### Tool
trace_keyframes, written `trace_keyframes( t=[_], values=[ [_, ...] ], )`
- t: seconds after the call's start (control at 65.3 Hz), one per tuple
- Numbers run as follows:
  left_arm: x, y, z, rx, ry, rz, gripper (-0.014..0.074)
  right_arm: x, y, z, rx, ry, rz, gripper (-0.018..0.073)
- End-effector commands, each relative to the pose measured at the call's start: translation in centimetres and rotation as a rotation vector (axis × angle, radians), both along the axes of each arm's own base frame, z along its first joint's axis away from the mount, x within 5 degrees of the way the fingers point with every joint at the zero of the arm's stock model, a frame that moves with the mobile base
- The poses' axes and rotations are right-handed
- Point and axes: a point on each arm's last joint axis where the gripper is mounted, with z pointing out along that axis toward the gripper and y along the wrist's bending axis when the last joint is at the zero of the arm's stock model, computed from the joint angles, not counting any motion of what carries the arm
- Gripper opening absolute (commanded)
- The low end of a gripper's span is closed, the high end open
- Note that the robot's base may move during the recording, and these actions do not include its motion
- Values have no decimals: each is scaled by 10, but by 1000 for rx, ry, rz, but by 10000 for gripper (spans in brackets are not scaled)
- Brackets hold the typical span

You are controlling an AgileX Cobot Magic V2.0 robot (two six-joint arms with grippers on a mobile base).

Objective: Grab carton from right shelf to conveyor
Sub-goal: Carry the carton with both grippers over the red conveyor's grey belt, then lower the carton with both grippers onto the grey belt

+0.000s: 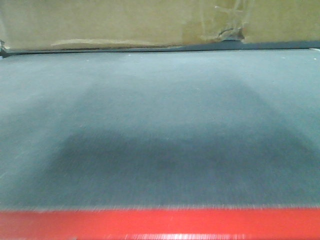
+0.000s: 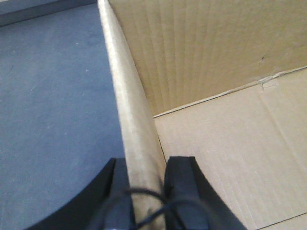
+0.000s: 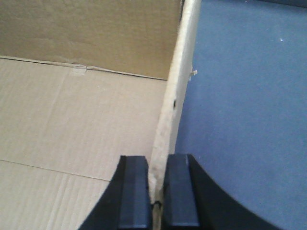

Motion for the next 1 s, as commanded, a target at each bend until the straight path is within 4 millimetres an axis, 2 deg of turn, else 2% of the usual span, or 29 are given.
trace_keyframes(
  t=[0.0,0.98],
  values=[
    [-4,4,9,14,-55,1,-17,-2,-2,7,11,-56,2,-67],
    [-4,4,9,14,-55,1,-17,-2,-2,7,11,-56,2,-67]
  ],
)
